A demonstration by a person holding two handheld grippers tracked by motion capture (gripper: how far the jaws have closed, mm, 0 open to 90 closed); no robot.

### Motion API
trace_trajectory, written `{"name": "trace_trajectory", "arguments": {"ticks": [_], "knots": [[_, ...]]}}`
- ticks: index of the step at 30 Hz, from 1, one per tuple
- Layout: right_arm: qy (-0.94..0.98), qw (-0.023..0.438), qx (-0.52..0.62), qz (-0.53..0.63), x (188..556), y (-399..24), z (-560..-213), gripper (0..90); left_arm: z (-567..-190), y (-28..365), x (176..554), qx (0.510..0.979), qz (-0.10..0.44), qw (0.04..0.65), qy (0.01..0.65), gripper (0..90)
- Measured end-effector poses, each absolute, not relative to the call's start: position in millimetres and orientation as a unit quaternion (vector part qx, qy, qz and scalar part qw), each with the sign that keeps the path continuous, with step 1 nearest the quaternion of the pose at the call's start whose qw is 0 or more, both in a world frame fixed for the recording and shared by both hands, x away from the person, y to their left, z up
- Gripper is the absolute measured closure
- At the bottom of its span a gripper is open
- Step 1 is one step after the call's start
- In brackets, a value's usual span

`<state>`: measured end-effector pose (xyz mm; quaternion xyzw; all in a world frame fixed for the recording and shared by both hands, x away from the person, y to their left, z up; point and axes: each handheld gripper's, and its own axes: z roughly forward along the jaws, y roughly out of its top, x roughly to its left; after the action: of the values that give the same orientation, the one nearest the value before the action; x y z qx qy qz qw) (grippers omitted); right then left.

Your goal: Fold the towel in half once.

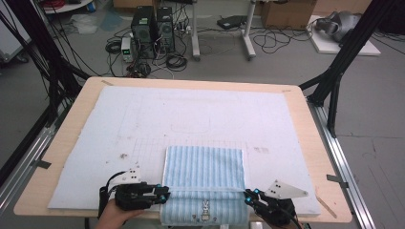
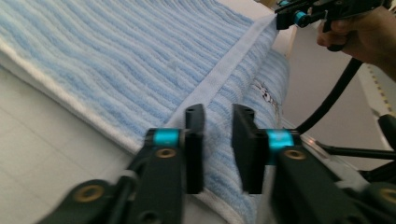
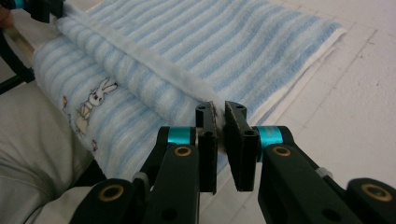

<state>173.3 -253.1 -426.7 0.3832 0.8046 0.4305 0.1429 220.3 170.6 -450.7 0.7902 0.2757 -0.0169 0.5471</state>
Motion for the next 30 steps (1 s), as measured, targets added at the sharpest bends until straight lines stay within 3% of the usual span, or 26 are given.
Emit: {"name": "trace_trajectory", "arguments": {"ticks": [2,5,16,21,25,28,30], "knots": [[0.798,0.140,0.387,0.439,172,-255,-426,72.5,-447,173,223,0.780,0.013,0.556,0.285,51.7],[0.775,0.144,0.402,0.466,176,-259,-422,60.9,-440,178,234,0.762,0.042,0.565,0.313,45.0],[0.761,0.192,0.447,0.429,248,-242,-417,50.6,-425,170,304,0.745,0.123,0.536,0.378,39.8],[0.776,0.190,0.463,0.383,282,-230,-428,50.9,-437,155,332,0.755,0.114,0.492,0.419,39.2],[0.786,0.180,0.472,0.356,298,-224,-436,57.2,-444,139,337,0.784,0.143,0.447,0.407,38.3],[0.795,0.189,0.471,0.332,305,-221,-441,68.6,-451,135,340,0.792,0.145,0.423,0.416,38.5],[0.782,0.196,0.493,0.326,308,-222,-441,66.1,-451,135,339,0.788,0.148,0.427,0.419,38.1]]}}
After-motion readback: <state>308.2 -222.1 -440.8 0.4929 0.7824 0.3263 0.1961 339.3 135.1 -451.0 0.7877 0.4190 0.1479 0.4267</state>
